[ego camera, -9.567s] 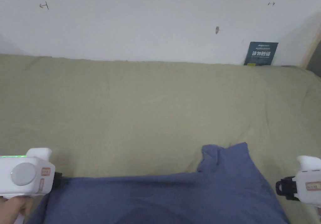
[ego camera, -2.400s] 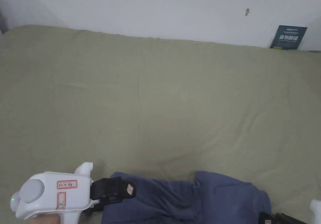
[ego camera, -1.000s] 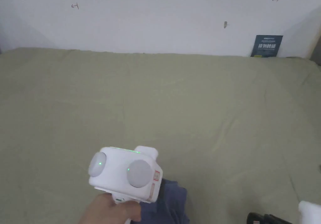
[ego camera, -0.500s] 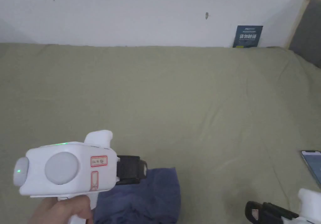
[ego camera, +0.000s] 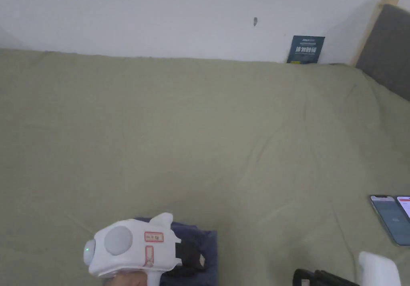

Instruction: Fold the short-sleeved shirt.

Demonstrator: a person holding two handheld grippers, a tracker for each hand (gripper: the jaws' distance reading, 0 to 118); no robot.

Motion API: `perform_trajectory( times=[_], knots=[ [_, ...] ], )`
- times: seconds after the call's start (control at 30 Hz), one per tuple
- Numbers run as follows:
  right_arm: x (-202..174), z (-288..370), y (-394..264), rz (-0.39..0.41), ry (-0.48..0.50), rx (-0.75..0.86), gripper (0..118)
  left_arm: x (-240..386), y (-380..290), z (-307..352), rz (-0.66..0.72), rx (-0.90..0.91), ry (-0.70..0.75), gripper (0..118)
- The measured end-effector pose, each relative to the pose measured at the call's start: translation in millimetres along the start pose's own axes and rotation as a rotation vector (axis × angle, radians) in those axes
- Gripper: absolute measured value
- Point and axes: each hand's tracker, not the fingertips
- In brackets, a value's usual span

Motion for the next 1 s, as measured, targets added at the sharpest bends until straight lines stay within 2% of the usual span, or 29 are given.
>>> perform_trajectory(
  times=[0.07, 0.17, 0.23, 0.27, 0.33, 0.37, 0.5, 0.53, 0.6, 0.63, 0.67, 0.7, 0.73, 0.77, 0.8, 0.83, 0.87, 1.0],
  knots=[
    [0, -6, 3, 0.015, 0.029, -0.021, 0, -21, 5, 6, 0.027, 0.032, -0.089, 0],
    [-8, -28, 17, 0.042, 0.088, -0.066, 0, 0, 7, 36, 0.007, 0.056, -0.050, 0],
    [-23, -49, 31, 0.082, 0.162, -0.090, 0, 6, 12, 69, -0.078, 0.100, -0.044, 0],
    [-27, -62, 35, 0.094, 0.199, -0.099, 0, 5, 12, 84, -0.051, 0.103, -0.061, 0],
    [-35, -102, 42, 0.059, 0.312, -0.156, 0, -1, 13, 119, -0.036, 0.145, -0.043, 0],
    [-36, -121, 41, 0.030, 0.352, -0.196, 0, -6, 12, 133, -0.039, 0.180, -0.014, 0],
    [-31, -208, 25, -0.117, 0.644, -0.362, 0, -40, 5, 179, -0.014, 0.236, 0.118, 0],
    [-26, -227, 20, -0.142, 0.662, -0.398, 0, -49, 5, 184, -0.017, 0.233, 0.154, 0],
    [-13, -255, 10, -0.175, 0.633, -0.448, 0, -68, 5, 184, 0.017, 0.194, 0.191, 0],
    [0, -266, 6, -0.247, 0.685, -0.471, 0, -75, 5, 183, 0.021, 0.183, 0.191, 0],
    [13, -273, 4, -0.361, 0.772, -0.481, 0, -80, 6, 182, 0.025, 0.175, 0.186, 0],
    [24, -276, 2, -0.482, 0.811, -0.483, 0, -84, 7, 177, 0.016, 0.161, 0.187, 0],
    [28, -274, 1, -0.525, 0.802, -0.476, 0, -87, 8, 176, 0.004, 0.154, 0.188, 1],
    [30, -272, 1, -0.517, 0.801, -0.459, 0, -90, 10, 174, -0.009, 0.143, 0.158, 5],
    [30, -272, 2, -0.477, 0.796, -0.466, 0, -94, 12, 171, -0.016, 0.125, 0.076, 24],
    [28, -273, 4, -0.455, 0.798, -0.472, 0, -94, 15, 163, -0.020, 0.096, 0.015, 82],
    [25, -270, 4, -0.453, 0.798, -0.472, 0, -96, 19, 151, -0.025, 0.045, -0.023, 118],
    [26, -273, 7, -0.447, 0.808, -0.484, 0, -116, 34, 109, 0.077, 0.041, -0.142, 117]
  ],
)
